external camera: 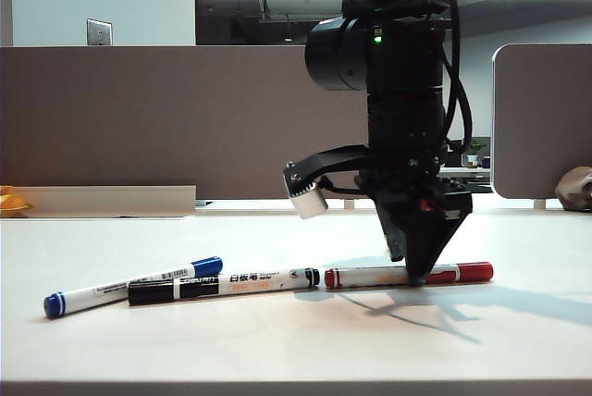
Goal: Pick up the markers one by one and line them up horizontally in a straight line on the table.
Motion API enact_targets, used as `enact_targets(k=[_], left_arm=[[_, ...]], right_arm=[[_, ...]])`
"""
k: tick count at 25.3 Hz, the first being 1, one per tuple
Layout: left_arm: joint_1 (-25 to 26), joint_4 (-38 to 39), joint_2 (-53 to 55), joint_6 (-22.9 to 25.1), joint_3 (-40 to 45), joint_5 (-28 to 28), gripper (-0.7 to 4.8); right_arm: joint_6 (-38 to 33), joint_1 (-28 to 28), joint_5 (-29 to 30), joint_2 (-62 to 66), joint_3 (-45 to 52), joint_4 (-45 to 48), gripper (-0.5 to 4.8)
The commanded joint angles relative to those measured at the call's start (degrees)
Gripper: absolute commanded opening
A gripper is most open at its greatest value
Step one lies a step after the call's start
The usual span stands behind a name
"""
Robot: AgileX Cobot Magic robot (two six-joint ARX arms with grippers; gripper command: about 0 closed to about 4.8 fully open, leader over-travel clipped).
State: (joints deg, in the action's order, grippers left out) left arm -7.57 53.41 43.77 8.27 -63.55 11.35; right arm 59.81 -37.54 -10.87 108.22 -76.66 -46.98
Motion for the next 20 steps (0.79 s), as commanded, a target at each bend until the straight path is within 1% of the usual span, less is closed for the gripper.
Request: enact_targets(k=[1,4,13,17,20], left_arm=[[0.0,-0.6,-0.1,0.3,-0.2,0.0,-0.06],[0.0,-0.6,-0.1,0.3,-0.2,0.0,-0.06],[0.0,-0.8,-0.1,0.3,-0.2,0.1,-0.06],[0.0,-0.7,0.1,0.3,-0.2,0.3,-0.06],[0.0,-0.7,1.0,2.7,-0.2,0.4,-0.06]], right_arm=[[-0.3,-0.2,0.3,0.0,0.0,-0.3,2.48],[-1.3,-0.2,0.3,-0.4,0.0,-1.7,2.48],[-1.4,-0.3,0.5,-4.0,0.0,-1.7,2.48],[-2.3,-2.4,0.4,-6.4,0.0,-2.5,2.48],[-2.6,-5.2,0.4,-8.9,0.0,-1.9,2.47]])
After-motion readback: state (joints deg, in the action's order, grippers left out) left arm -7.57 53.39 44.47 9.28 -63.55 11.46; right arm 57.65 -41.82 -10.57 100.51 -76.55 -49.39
